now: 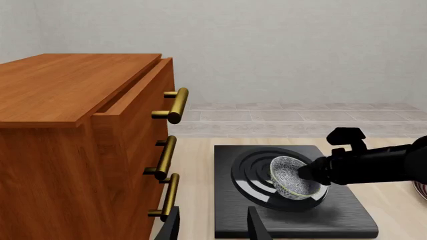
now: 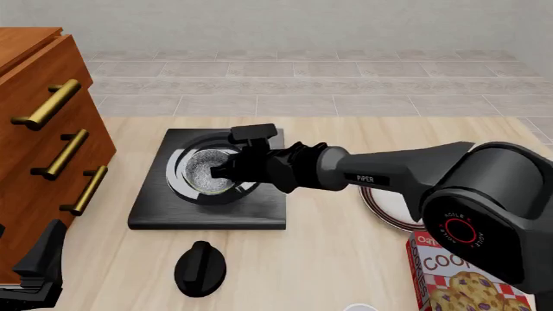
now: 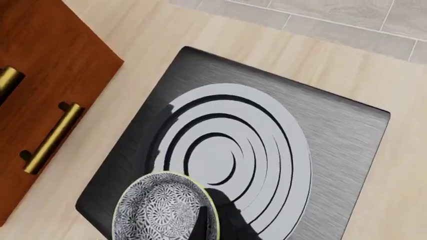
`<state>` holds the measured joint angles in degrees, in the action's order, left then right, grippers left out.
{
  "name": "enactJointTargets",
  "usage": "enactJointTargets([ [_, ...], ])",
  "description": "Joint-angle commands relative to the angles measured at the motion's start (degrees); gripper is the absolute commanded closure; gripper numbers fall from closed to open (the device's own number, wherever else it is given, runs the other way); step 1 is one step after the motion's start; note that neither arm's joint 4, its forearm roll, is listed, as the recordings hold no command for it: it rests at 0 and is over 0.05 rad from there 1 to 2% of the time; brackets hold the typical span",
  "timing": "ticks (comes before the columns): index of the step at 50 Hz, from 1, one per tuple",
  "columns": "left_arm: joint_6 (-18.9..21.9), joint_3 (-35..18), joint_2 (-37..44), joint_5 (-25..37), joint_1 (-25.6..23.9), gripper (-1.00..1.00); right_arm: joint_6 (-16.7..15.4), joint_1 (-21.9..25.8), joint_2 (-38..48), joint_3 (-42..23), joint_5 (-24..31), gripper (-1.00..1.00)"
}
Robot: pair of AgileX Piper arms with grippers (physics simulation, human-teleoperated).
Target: Pick the akita bowl on the stove and place it on the plate.
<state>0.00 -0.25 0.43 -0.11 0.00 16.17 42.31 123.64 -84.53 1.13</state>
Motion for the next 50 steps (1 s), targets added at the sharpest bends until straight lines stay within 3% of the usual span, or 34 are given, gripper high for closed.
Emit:
enactJointTargets([
  [1,0.0,0.0,0.0,0.0,0.0,-1.0,-1.3,0.3,-0.3,1.3,-0.4,1.0],
  [16,0.0,0.0,0.0,0.0,0.0,-1.0,-4.1,0.1,-7.7,6.3,-1.6,1.0],
  [17,0.0,0.0,0.0,0.0,0.0,-1.0,-2.4,0.4,-9.2,6.9,-1.4,1.0],
  [22,0.0,0.0,0.0,0.0,0.0,-1.0,-3.8,0.3,-11.6,8.4,-1.7,1.0],
  [37,0.0,0.0,0.0,0.0,0.0,-1.0,-6.5,-3.3,-21.8,16.9,-3.5,1.0],
  [50,0.0,0.0,0.0,0.0,0.0,-1.0,-6.4,-6.7,-26.8,22.5,-4.4,1.0],
])
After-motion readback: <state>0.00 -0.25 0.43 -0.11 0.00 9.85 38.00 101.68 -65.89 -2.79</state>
